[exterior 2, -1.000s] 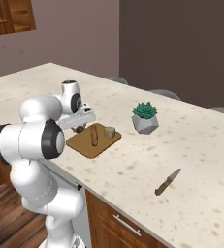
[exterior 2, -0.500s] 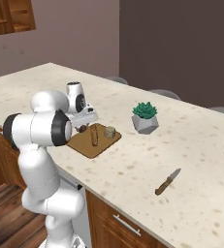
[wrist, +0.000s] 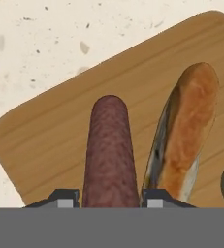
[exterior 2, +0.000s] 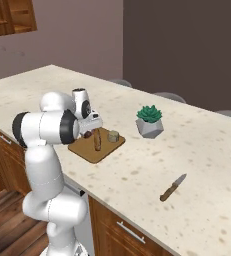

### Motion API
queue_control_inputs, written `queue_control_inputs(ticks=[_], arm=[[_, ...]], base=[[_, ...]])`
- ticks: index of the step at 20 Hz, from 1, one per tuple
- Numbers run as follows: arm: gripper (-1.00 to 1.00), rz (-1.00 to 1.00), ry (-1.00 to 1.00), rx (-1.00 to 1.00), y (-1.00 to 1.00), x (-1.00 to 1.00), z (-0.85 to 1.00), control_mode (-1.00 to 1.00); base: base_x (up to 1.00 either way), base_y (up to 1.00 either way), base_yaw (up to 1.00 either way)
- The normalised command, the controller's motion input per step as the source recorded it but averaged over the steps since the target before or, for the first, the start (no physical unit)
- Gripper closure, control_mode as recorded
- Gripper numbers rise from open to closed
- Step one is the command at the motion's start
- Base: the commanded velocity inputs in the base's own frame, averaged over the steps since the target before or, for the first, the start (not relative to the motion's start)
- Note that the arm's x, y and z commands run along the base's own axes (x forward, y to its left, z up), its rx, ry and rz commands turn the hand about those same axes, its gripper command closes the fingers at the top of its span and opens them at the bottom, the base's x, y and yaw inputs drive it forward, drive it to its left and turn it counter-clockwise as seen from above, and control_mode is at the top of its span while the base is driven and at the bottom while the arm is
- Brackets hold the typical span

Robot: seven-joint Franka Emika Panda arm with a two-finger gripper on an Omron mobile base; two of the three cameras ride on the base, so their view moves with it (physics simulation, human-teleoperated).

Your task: Retrieve the sausage and cheese from the fridge and place them on the cutting board on the counter.

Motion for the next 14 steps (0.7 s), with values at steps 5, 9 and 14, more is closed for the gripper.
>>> queue_control_inputs(ticks=[5, 9, 14], arm=[[-1.00, -0.01, -0.06, 0.00, 0.00, 0.01, -0.28, -1.00], [-1.00, 0.00, -0.07, 0.00, 0.03, 0.09, -0.27, -1.00], [-1.00, 0.00, -0.17, 0.00, 0.04, -0.05, -0.03, -1.00]], base=[[0.00, 0.00, 0.00], [0.00, 0.00, 0.00], [0.00, 0.00, 0.00]])
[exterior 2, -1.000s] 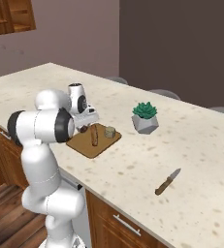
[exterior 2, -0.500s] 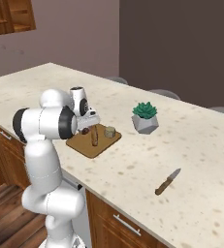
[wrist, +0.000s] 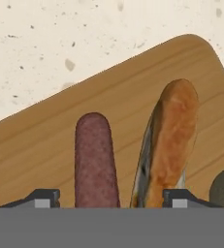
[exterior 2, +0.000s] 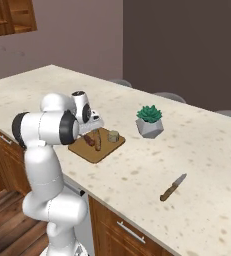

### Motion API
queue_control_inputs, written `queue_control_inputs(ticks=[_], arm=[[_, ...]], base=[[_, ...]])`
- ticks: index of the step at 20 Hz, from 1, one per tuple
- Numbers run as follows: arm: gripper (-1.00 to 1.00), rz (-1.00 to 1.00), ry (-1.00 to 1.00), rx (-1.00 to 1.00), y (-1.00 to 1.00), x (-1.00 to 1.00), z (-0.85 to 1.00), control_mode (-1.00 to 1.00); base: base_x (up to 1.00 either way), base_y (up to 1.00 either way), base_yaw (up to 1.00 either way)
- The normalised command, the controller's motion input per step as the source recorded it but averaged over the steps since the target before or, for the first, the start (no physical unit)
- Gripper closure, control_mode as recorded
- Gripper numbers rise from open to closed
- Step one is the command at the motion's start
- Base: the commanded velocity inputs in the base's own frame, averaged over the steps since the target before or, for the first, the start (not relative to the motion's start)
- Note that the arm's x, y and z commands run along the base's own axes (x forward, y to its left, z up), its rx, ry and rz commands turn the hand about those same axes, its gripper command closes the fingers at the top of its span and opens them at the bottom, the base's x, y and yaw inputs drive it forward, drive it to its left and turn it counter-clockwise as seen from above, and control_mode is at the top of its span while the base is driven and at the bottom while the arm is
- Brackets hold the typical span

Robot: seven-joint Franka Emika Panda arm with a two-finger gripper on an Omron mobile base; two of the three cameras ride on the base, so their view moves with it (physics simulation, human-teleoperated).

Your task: Retrieve the sausage and cheese from the fridge and place them on the cutting board on the counter.

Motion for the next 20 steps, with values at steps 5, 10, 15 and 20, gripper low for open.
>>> queue_control_inputs(ticks=[5, 10, 15, 20], arm=[[-1.00, -0.02, -0.11, 0.00, 0.15, -0.03, 0.00, -1.00], [-1.00, -0.01, -0.14, 0.00, 0.01, 0.00, 0.46, -1.00], [-1.00, 0.00, -0.05, 0.05, -0.26, -0.04, 1.00, -1.00], [-1.00, 0.00, -0.03, 0.12, -0.15, -0.27, 1.00, -1.00]], base=[[0.00, 0.00, 0.00], [0.00, 0.00, 0.00], [0.00, 0.00, 0.00], [0.00, 0.00, 0.00]])
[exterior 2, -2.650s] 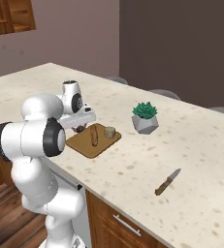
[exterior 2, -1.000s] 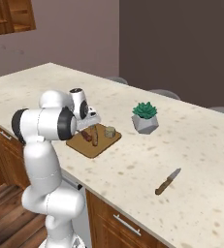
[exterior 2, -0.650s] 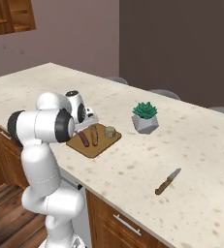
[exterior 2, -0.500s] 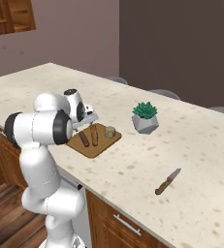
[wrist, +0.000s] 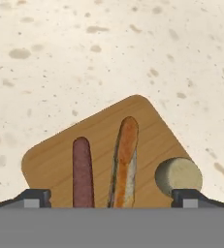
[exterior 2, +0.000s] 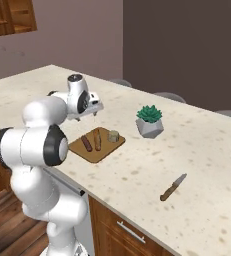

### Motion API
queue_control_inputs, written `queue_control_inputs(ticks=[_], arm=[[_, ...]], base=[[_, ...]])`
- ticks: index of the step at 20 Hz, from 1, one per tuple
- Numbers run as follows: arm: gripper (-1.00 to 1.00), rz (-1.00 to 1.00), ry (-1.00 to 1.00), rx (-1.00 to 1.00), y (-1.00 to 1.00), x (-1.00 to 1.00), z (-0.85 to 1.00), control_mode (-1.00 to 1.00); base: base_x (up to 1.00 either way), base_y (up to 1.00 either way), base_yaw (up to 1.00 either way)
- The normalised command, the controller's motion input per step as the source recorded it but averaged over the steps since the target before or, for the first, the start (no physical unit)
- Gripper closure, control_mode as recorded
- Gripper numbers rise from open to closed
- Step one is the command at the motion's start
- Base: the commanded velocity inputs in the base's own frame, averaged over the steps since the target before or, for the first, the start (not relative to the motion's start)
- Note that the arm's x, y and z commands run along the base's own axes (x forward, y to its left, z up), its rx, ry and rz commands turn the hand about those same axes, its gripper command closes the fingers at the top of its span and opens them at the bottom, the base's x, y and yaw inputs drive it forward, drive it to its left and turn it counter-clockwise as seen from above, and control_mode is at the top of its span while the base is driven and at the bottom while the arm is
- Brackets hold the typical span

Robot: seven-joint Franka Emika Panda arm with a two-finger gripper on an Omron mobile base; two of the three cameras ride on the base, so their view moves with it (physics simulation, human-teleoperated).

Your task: Retrieve the sausage and cheese from the fridge and place them on the cutting board on the counter.

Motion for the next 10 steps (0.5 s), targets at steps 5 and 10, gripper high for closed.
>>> queue_control_inputs(ticks=[5, 10], arm=[[-1.00, -0.01, -0.01, 0.09, -0.17, -0.70, 1.00, -1.00], [-1.00, 0.00, -0.11, 0.00, -0.08, -1.00, 1.00, -1.00]], base=[[0.00, 0.00, 0.00], [0.00, 0.00, 0.00]])
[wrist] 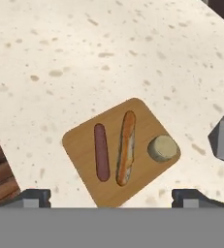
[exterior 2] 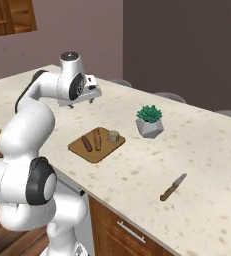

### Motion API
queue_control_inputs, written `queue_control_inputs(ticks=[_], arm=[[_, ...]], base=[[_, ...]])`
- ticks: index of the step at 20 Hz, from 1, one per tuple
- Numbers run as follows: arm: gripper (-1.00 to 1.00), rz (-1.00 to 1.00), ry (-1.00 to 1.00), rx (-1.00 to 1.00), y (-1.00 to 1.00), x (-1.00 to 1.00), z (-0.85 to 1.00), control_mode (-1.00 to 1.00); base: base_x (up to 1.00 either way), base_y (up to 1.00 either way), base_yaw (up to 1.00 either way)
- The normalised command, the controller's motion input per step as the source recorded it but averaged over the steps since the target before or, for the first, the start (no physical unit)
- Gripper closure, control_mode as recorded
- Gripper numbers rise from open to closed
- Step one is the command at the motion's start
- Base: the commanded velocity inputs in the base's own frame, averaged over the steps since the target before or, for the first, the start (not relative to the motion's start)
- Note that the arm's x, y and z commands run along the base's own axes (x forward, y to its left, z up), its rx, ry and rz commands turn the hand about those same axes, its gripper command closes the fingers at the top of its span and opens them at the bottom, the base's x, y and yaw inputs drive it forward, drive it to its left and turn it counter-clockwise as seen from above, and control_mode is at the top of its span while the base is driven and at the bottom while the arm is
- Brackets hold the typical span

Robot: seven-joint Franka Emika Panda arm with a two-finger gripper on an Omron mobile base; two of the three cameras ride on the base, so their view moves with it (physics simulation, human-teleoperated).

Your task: Retrieve the sausage and cheese from the fridge and place them on the cutting board on the counter.

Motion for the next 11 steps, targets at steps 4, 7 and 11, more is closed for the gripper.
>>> queue_control_inputs(ticks=[4, 7, 11], arm=[[-1.00, 0.00, -0.11, 0.00, -0.01, -0.98, 0.99, -1.00], [-1.00, 0.00, -0.14, 0.00, 0.02, -0.71, 0.64, -1.00], [-1.00, 0.00, -0.15, 0.00, 0.03, -0.93, 0.30, -1.00]], base=[[0.00, 0.00, 0.00], [0.00, 0.00, 0.00], [0.00, 0.00, 0.00]])
